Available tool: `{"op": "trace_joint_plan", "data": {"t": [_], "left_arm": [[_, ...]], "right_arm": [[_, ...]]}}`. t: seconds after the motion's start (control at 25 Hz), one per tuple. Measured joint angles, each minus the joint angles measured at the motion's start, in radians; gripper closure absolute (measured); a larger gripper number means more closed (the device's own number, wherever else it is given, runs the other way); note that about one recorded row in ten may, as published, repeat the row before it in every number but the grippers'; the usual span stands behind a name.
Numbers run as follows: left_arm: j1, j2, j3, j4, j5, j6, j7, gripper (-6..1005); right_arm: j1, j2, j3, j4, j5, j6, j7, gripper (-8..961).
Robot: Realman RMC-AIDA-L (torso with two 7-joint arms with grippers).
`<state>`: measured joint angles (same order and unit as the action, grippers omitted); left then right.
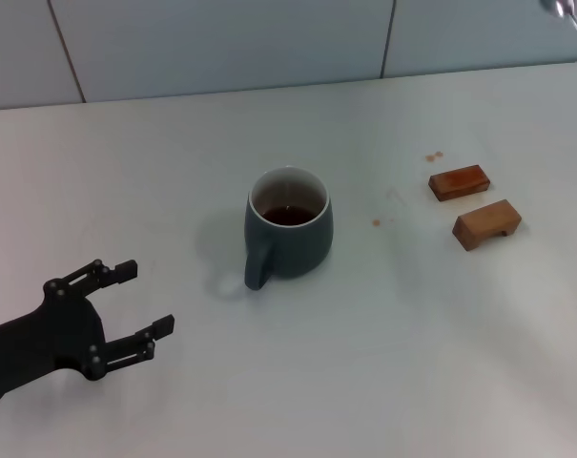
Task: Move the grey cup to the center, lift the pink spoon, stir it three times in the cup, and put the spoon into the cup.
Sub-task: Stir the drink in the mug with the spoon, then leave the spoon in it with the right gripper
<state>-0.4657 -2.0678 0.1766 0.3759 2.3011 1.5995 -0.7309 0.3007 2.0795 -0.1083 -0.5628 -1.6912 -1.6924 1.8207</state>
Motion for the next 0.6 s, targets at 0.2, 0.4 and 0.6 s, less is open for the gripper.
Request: {"op": "trace_joint_plan", "data": {"t": [0.2,0.4,0.6], "left_arm": [[-0.007,-0.001,0.008,0.010,0.000,-0.015,-0.021,162],[-0.012,-0.002,0.018,0.016,-0.001,-0.026,-0.031,162],[-0.017,-0.003,0.019,0.015,-0.001,-0.029,-0.032,162]], "right_arm": [[0.038,0.003,-0.209,-0.484,-0.012,-0.013,0.217,846],[0.062,-0.002,-0.442,-0.932,-0.120,0.009,0.474,846],[0.146,-0.017,-0.621,-1.245,-0.340,-0.033,0.671,846]]}}
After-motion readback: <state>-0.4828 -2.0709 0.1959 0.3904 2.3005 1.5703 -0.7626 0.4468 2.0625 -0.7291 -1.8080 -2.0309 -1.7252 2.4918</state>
